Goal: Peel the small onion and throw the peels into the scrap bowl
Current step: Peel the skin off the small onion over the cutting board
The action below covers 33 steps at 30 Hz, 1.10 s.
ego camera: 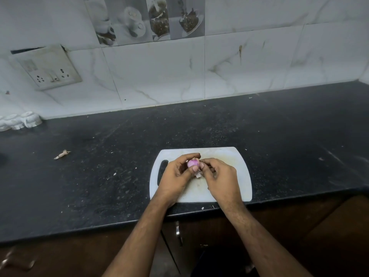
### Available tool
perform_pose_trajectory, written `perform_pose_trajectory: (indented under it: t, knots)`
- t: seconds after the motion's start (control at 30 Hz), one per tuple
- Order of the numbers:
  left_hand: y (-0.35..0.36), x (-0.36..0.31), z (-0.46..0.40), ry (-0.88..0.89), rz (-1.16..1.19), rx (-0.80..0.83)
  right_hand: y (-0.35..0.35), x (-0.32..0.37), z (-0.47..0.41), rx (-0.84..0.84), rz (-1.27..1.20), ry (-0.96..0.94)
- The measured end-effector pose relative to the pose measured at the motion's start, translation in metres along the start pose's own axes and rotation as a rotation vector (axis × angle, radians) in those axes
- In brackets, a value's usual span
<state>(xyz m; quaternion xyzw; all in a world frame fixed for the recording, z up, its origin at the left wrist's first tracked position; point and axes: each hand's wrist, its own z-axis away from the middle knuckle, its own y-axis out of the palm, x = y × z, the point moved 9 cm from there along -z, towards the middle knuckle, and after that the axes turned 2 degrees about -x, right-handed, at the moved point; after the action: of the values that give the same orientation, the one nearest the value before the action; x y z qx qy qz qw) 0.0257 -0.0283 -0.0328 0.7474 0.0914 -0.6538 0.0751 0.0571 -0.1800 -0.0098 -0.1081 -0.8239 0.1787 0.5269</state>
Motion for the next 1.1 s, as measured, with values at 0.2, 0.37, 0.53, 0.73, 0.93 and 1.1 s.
perform_pose_trajectory:
  t: [0.2, 0.37, 0.53, 0.73, 0.93, 1.1]
  knots:
    - [0.0013, -0.0013, 0.0003, -0.009, 0.063, 0.013, -0.0011, -0.0021, -0.0011, -0.016, 0.018, 0.006]
    - [0.0012, -0.0028, 0.0008, -0.002, 0.094, 0.009, -0.0003, -0.0003, -0.0022, -0.012, 0.03, -0.011]
    - [-0.0003, -0.0018, -0.0003, 0.003, 0.097, 0.008, -0.0005, 0.0023, -0.0013, 0.007, -0.001, -0.016]
    - [-0.0012, 0.0021, -0.002, -0.01, 0.082, 0.022, -0.0014, 0.0002, 0.0001, 0.007, -0.017, -0.006]
    - [0.0, 0.0037, -0.0025, -0.023, 0.066, 0.028, -0.0013, 0.0045, 0.0024, -0.002, 0.031, -0.037]
    - [0.0002, 0.0033, -0.0013, -0.023, 0.048, 0.01, -0.0031, -0.0001, 0.0014, -0.029, 0.024, 0.0]
